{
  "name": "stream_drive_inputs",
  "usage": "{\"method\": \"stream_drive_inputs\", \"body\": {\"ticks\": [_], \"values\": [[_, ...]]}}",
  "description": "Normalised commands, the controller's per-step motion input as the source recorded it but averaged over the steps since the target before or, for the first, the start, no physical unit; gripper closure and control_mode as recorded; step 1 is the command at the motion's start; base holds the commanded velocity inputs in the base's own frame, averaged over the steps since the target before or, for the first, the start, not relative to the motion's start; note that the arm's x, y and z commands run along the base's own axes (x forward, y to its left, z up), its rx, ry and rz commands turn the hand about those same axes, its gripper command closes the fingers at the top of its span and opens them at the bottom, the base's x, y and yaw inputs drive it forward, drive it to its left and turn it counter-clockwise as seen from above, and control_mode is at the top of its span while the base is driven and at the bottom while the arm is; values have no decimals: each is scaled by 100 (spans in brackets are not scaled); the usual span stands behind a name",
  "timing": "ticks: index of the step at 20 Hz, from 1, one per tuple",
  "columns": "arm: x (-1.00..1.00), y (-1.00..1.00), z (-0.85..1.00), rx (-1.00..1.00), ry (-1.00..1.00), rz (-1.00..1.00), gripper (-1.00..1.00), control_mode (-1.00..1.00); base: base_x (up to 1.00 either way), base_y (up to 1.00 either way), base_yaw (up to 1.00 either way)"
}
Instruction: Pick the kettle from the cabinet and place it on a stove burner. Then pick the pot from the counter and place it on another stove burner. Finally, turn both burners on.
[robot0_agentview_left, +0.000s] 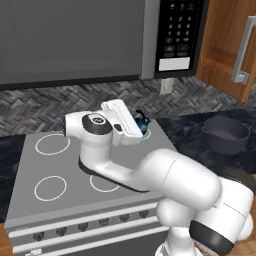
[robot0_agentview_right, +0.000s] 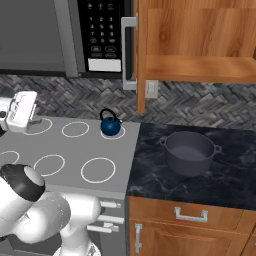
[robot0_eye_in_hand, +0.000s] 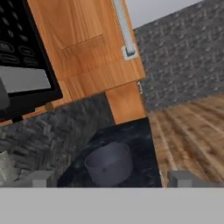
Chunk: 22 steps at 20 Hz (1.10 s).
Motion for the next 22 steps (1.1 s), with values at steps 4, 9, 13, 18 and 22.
{"method": "stream_drive_inputs", "body": {"ticks": [4, 9, 13, 18, 22], "values": [[-5, -22, 5, 28, 1, 28, -100, -100, 0, 0, 0], [0, -20, 0, 23, 2, 27, -100, -100, 0, 0, 0], [0, -15, 0, 23, 1, 23, -100, -100, 0, 0, 0], [-1, -15, 0, 29, 2, 23, -100, -100, 0, 0, 0], [-11, -15, 1, 32, 2, 22, -100, -100, 0, 0, 0]]}}
